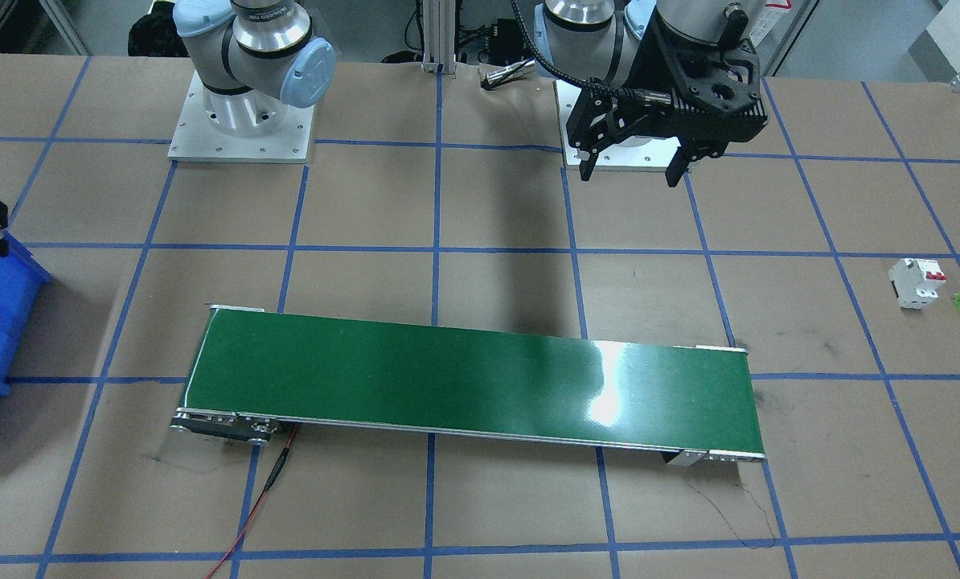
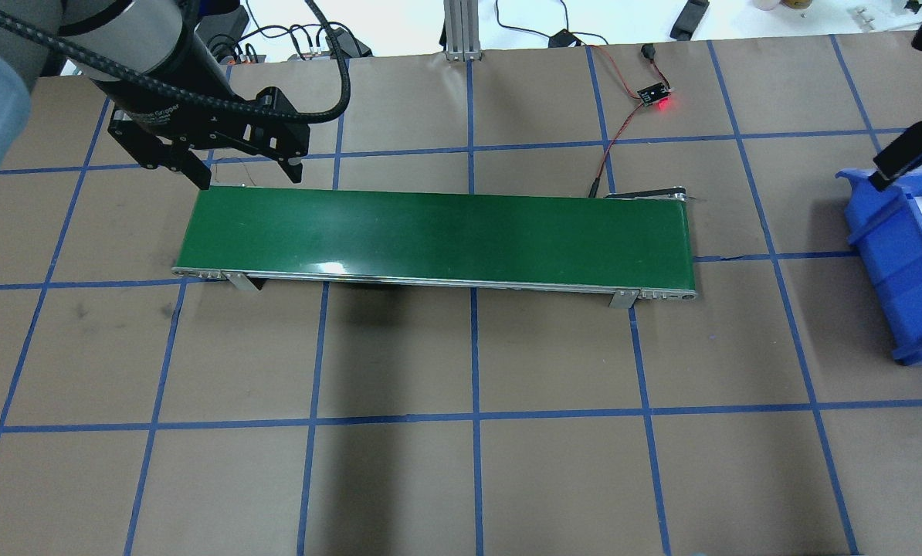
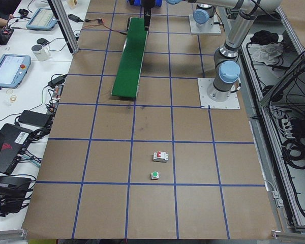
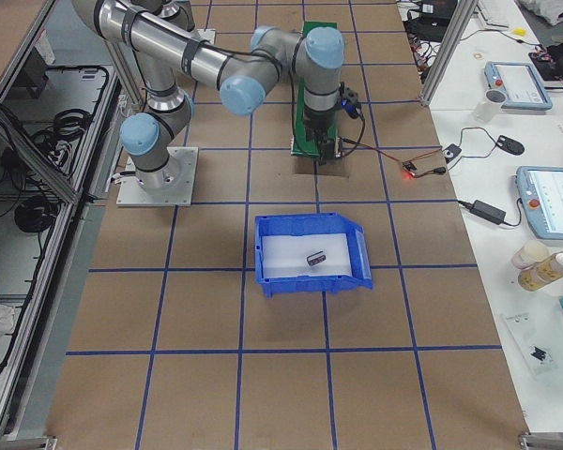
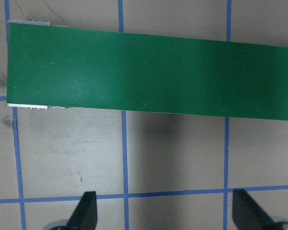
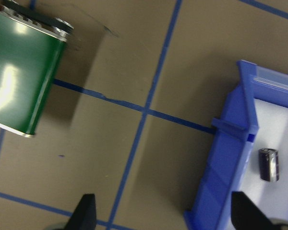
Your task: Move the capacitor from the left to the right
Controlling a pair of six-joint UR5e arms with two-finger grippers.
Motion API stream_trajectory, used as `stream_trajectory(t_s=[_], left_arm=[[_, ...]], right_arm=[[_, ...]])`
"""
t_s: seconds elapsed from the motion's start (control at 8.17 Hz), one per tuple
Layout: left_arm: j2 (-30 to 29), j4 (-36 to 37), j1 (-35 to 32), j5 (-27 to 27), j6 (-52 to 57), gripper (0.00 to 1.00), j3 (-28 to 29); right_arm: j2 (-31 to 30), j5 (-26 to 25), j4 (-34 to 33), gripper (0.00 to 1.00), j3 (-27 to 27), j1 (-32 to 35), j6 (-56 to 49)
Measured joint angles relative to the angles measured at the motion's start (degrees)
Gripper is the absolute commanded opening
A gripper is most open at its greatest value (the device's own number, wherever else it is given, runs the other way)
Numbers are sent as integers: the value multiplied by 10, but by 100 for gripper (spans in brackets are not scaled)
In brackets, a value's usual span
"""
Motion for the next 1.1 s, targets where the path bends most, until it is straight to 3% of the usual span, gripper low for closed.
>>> stream_trajectory(t_s=[0.37, 0.73, 1.1], left_arm=[[0, 0, 0, 0, 0, 100, 0], [0, 0, 0, 0, -1, 100, 0], [0, 0, 0, 0, 0, 100, 0]], right_arm=[[-32, -2, 112, 100, -63, 159, 216], [-34, -4, 133, 100, -76, 305, 400], [-32, -25, 134, 100, -78, 344, 443]])
